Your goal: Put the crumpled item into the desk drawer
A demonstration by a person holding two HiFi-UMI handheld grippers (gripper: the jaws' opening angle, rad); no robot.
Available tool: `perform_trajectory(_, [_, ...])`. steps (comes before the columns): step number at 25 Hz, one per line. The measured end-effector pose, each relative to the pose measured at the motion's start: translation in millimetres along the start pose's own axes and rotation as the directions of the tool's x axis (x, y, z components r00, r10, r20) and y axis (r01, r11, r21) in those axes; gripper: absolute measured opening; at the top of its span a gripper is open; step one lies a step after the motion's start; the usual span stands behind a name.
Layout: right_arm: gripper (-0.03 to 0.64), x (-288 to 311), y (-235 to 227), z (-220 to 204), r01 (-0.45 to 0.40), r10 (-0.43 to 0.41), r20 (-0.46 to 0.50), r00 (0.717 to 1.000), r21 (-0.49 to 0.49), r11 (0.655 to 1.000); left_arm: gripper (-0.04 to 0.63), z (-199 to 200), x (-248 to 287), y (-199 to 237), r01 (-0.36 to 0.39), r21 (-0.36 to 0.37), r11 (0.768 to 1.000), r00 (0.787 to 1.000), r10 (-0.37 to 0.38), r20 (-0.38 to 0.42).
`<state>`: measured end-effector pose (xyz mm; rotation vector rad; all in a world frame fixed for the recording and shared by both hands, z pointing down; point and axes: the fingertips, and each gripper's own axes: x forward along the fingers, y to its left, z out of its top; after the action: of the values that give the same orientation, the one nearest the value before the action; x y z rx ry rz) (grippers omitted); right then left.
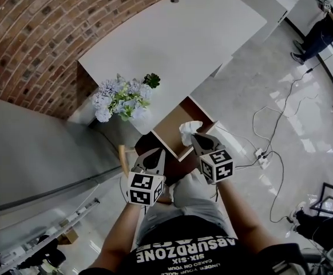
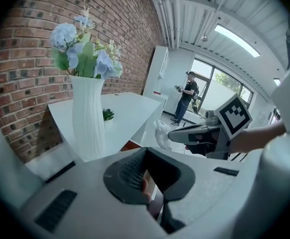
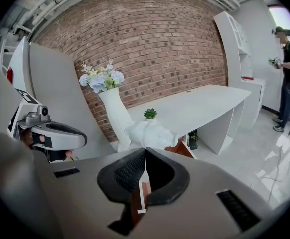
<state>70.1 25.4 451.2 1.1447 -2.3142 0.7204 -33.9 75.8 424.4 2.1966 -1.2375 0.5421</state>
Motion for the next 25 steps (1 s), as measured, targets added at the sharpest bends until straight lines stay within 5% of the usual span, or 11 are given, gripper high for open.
perform_trajectory(25, [0.000,40,0,-33,-0.046,0.037,-0.129,0.991,-0.069,0.997,-0.003,-16,7,16,-0.038,-0.037,0.999,0.999,0.037,-0.029])
